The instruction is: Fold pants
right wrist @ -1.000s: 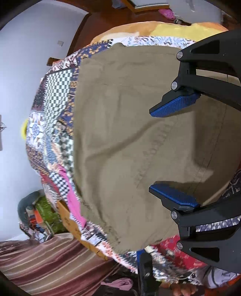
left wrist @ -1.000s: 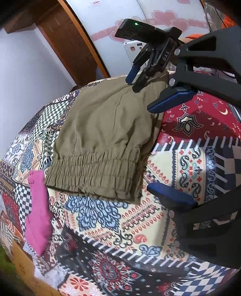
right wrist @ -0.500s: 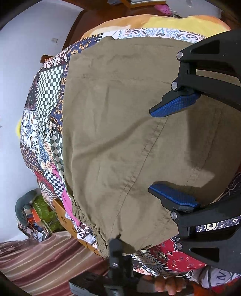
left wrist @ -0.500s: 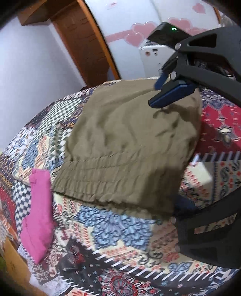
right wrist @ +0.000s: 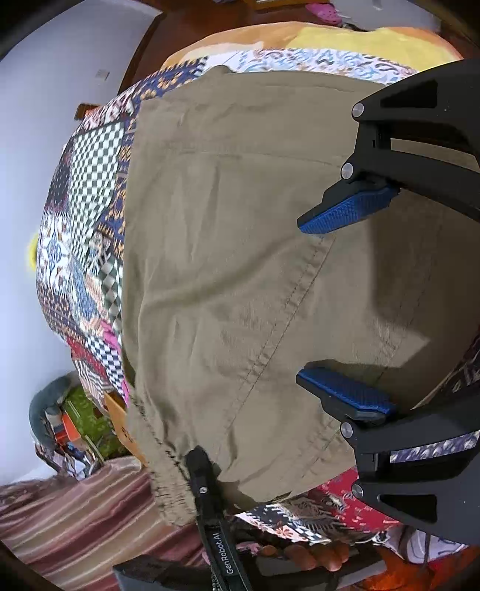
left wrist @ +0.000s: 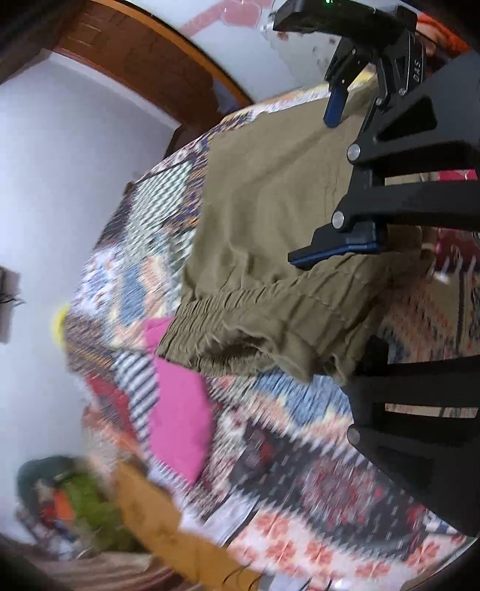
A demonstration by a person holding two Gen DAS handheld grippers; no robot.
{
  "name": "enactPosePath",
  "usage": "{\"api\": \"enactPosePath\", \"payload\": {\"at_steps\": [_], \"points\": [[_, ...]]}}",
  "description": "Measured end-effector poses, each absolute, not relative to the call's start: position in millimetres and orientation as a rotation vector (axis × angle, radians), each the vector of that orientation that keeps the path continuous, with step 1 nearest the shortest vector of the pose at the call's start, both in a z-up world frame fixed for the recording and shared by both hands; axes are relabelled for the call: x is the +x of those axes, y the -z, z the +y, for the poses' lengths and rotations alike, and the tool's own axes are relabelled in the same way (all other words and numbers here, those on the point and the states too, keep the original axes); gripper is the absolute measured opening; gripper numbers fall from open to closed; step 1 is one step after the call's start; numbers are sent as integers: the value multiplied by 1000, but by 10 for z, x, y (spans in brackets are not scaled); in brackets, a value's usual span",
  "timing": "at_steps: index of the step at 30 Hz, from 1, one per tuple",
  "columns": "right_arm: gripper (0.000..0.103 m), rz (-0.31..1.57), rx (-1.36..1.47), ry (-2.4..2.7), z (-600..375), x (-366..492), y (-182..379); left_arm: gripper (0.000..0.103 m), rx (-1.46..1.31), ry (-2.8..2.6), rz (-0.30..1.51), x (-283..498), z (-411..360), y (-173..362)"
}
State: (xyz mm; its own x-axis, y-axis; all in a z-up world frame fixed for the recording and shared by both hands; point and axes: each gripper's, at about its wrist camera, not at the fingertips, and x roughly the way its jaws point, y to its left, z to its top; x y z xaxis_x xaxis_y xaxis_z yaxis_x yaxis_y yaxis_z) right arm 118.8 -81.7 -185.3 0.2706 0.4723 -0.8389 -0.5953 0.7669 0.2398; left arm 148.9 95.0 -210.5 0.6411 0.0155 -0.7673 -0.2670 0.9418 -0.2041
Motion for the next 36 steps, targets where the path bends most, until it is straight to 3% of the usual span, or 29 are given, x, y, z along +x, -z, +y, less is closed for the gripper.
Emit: {"api": "enactPosePath", "payload": {"at_steps": [11,23,36], "points": [[72,1044,-196,-814,-464,1050,1765,30,-112,-342,750,1097,1239,1721],[72,1036,-92,-624,-1320,1090,1665,30,-38,-164,649,1263,598,1302],[72,1102,-6,-547,-1666,1038,1934,29,9,30,707,1491,-137,1297]]}}
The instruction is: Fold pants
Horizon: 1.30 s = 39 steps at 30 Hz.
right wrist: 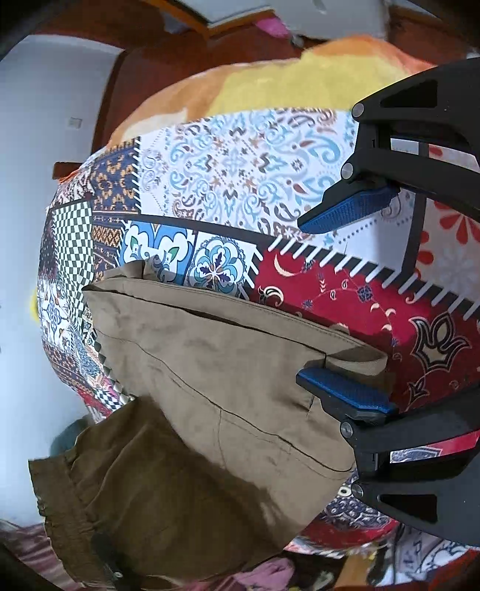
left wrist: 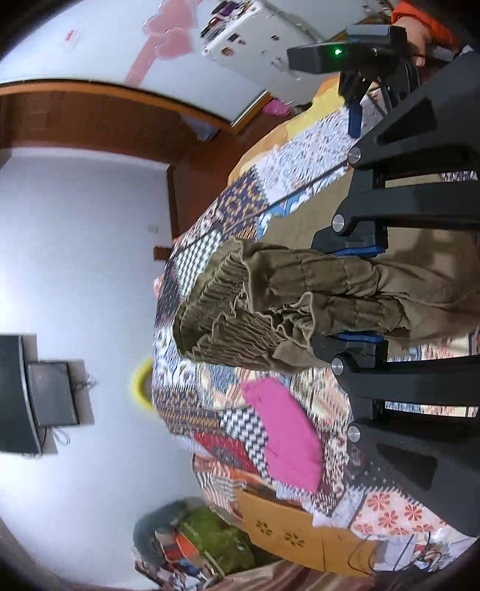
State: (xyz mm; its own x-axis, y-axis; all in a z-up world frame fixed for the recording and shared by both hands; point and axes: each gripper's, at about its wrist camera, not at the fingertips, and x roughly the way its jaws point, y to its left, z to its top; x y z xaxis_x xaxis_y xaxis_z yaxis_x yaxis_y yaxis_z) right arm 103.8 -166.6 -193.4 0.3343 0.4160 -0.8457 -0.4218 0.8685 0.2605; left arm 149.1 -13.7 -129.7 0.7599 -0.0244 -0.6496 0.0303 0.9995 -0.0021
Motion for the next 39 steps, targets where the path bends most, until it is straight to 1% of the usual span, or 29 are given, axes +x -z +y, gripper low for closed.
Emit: {"api": "enactPosePath", "payload": {"at_steps": [7,16,18,20,21,22,26,29,32,35,39], "points": [[72,1096,4,-554,-1694,1000,1911,29,-21,155,814,1670,-413,1462],[72,1096,26,-556,-1717,1012,1912,30,-60,258,986,1824,-671,1879],[72,1097,27,-557,-1719,1022,1913,35,-86,282,1019,1843,-681,1941],[72,1097,27,-557,-1718,1034,1917,47,-121,314,1035,1836,-683,1955],[72,1097,26,-557,-1718,1034,1916,49,-139,327,1042,1831,-683,1963],[72,1097,25,-557,-1717,1032,1914,52,-147,335,1045,1823,-687,1964],[72,1086,13,-534,-1757,1052,1861,55,-116,356,1035,1760,-768,1886],[72,1062,17,-510,-1833,1063,1767,57,-137,364,989,1690,-724,1733],[72,1017,43,-484,-1919,1110,1616,59,-174,347,917,1620,-549,1512],[72,971,59,-482,-1933,1169,1455,60,-143,287,868,1606,-357,1389],[72,902,46,-517,-1780,1219,1228,60,-61,157,860,1605,-22,1425]]}}
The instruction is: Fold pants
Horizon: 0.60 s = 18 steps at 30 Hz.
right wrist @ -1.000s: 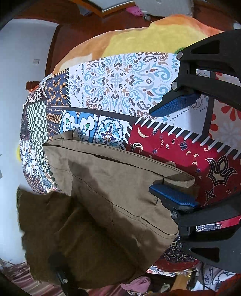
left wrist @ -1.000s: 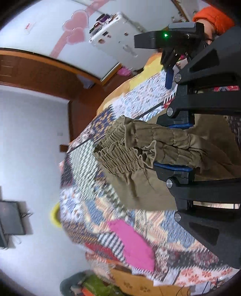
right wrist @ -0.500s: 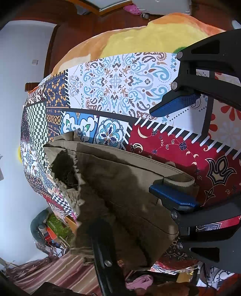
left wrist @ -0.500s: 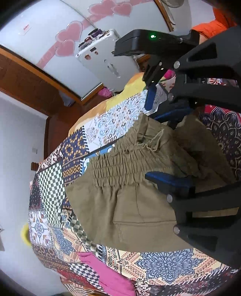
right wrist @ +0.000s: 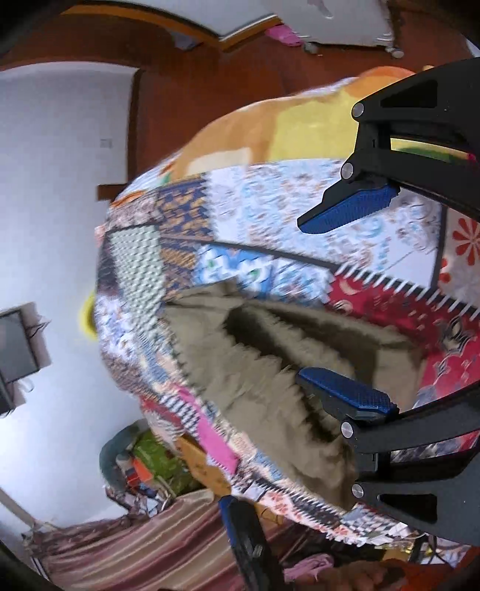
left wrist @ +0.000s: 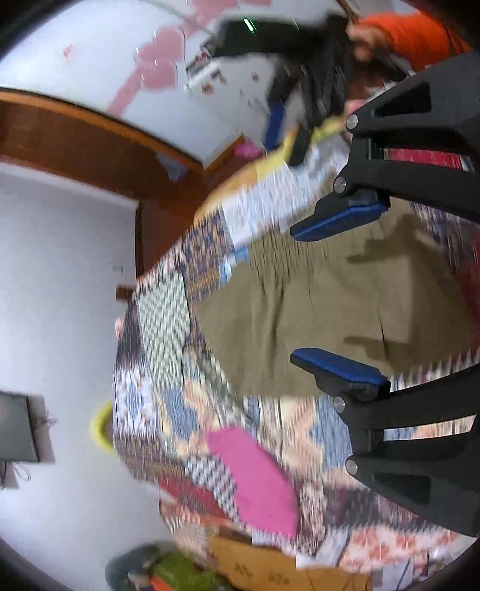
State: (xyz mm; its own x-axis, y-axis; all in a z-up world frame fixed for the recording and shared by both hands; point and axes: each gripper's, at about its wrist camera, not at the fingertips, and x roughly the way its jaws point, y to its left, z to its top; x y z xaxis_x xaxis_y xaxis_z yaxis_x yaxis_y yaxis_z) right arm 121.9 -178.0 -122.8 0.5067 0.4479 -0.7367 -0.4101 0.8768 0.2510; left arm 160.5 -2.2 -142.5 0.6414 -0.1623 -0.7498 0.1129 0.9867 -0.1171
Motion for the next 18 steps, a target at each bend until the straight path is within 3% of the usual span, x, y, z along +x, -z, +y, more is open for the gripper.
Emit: {"api": "enactPosePath", "payload": {"at_steps": [6,13,18], "points": [[72,875,6,-598,-1386,1238,1171,60,-44,80,946,1554,321,1791],[72,1002,-28,-602,-1215,1208,1631,60,-24,100,1038,1398,267,2264],[72,1037,31,-604,-1342,1151,1813,69,-8,92,1021,1346,206,2398]]}}
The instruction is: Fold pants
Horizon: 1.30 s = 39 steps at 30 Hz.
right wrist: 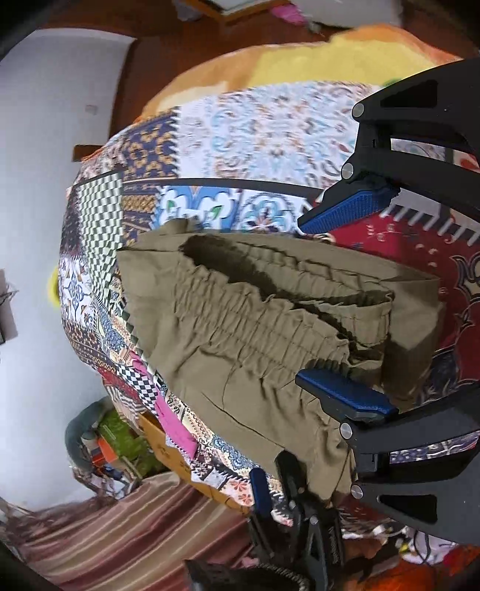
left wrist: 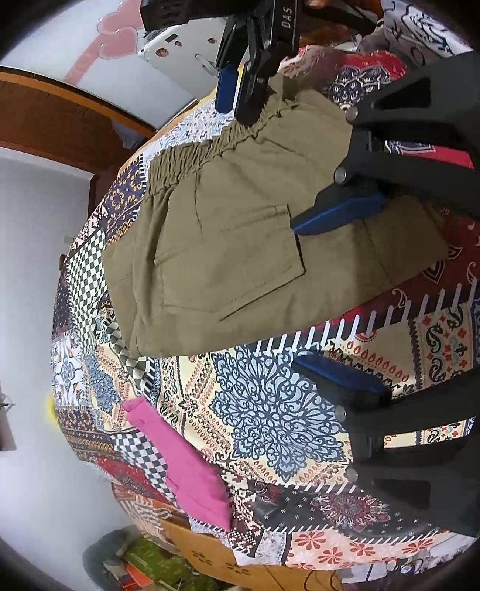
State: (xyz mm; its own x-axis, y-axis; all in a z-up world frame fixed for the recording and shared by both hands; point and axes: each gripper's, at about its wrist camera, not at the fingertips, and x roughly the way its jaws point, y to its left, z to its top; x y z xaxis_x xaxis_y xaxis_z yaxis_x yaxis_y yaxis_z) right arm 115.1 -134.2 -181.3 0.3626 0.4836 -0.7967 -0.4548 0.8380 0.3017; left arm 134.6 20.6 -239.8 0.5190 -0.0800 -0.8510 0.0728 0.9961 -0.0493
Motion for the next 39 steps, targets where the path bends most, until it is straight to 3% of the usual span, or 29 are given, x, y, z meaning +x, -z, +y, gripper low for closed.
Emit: {"api": "enactPosePath", "payload": {"at_steps": [16,21,25,39], "points": [[74,966,-18,-550,-1446,1359,1534,71,8,53,930,1981,586,1955],[74,945,2,-523,-1508,1562,1496,71,-17,45,958,2439,759,2128],[74,955,2,-506,-1535,1683,1556,62,-33,50,1006,2759,855,2341],[74,1003,17,-481,-1602,1972,1792,57,-185,230,1138,3525,875,2880]]}}
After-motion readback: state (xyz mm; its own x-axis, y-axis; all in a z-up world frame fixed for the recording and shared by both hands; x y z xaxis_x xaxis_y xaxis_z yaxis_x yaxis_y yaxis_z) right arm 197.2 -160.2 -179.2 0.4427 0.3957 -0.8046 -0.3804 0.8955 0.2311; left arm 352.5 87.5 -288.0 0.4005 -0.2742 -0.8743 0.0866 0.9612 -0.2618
